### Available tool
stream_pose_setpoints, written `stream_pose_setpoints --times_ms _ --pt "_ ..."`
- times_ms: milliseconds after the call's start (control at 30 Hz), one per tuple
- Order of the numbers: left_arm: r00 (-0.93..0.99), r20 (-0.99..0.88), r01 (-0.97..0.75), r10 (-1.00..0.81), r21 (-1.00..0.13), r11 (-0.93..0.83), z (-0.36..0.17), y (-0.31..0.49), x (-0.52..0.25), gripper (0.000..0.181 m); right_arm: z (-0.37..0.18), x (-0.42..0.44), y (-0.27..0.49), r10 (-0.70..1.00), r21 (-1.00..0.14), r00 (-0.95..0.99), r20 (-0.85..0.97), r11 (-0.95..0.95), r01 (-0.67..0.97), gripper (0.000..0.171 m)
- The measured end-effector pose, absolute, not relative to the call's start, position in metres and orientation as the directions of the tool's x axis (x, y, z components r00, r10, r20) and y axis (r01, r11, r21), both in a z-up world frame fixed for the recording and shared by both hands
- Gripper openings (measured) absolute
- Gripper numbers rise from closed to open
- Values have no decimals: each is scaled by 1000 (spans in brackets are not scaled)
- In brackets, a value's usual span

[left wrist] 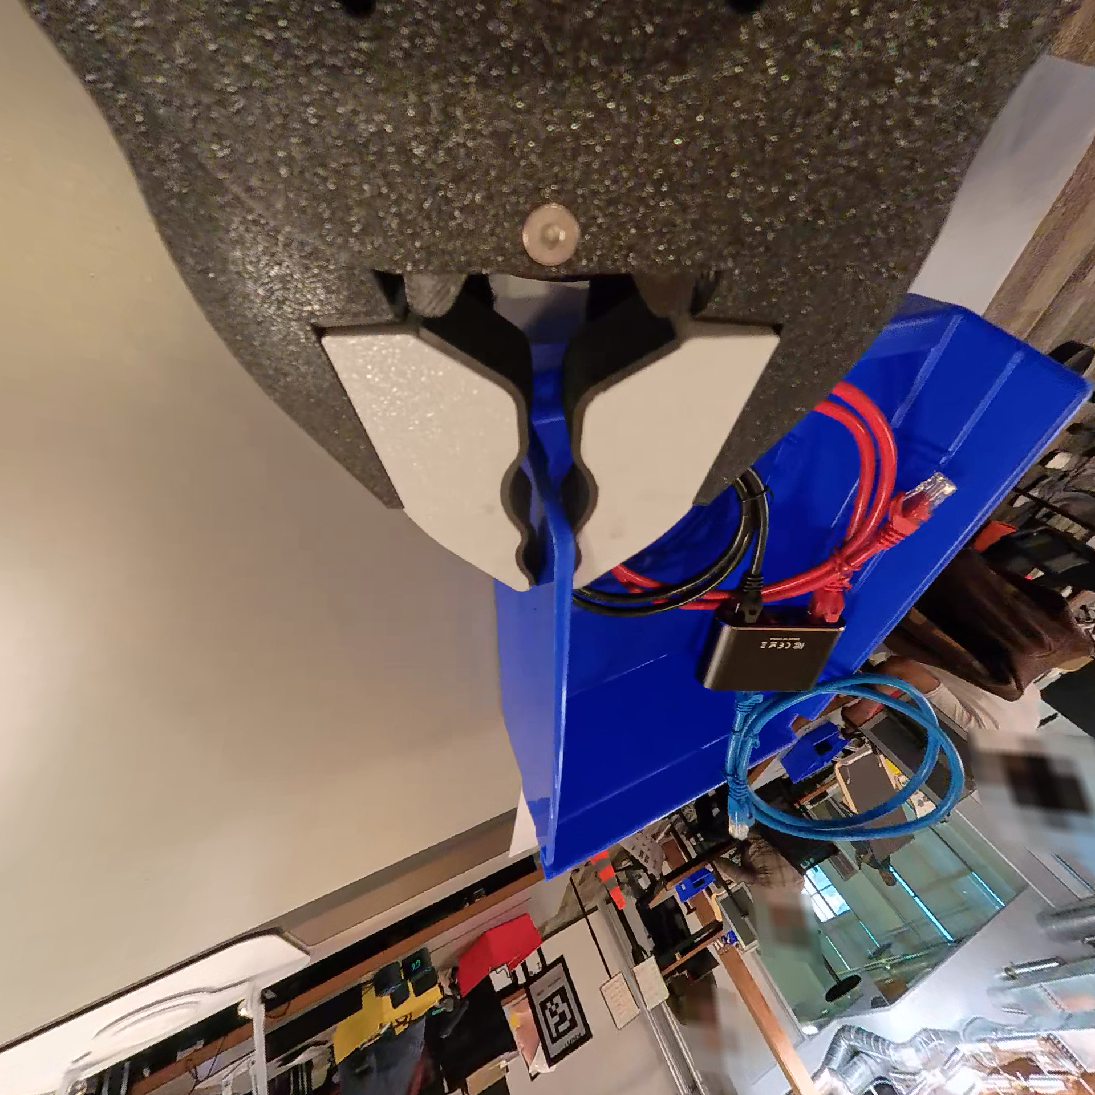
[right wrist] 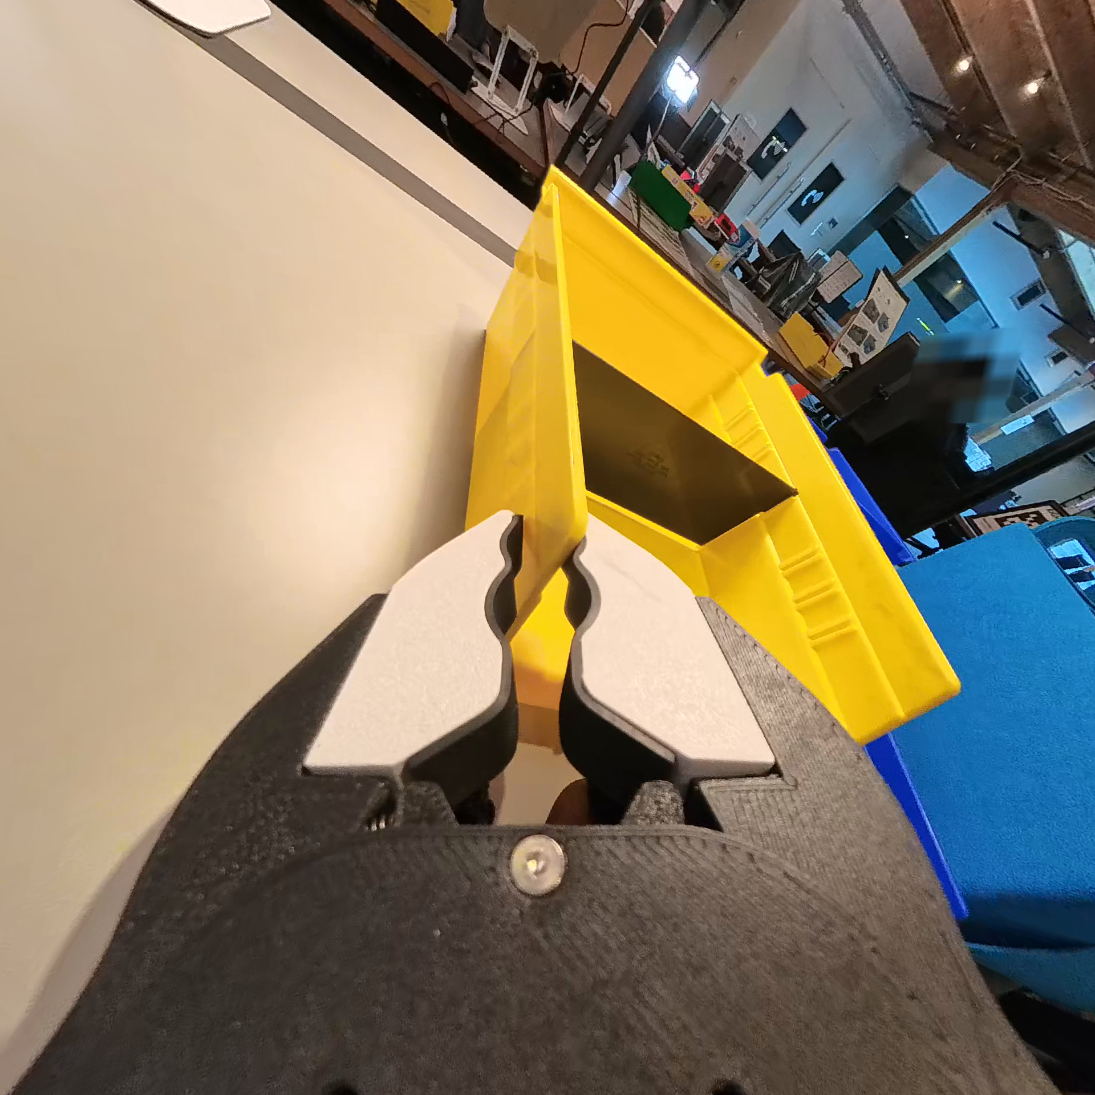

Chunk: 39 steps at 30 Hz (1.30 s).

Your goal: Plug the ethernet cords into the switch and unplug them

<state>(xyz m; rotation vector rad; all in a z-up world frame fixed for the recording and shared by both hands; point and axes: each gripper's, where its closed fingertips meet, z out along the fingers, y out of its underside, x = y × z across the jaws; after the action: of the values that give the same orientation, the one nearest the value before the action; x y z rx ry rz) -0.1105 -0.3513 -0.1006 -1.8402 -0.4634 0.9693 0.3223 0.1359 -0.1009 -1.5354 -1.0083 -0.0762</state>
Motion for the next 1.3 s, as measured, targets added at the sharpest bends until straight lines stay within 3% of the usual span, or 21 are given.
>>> stream_pose_setpoints --times_ms 600,1300 --pt "643 -382 -34 664 -880 -473 -104 -368 -160 5 -100 348 152 508 -778 644 572 88 622 11" --pt "668 -384 -52 637 -878 -475 -105 -371 -169 5 -102 355 154 686 -828 550 476 139 544 8"
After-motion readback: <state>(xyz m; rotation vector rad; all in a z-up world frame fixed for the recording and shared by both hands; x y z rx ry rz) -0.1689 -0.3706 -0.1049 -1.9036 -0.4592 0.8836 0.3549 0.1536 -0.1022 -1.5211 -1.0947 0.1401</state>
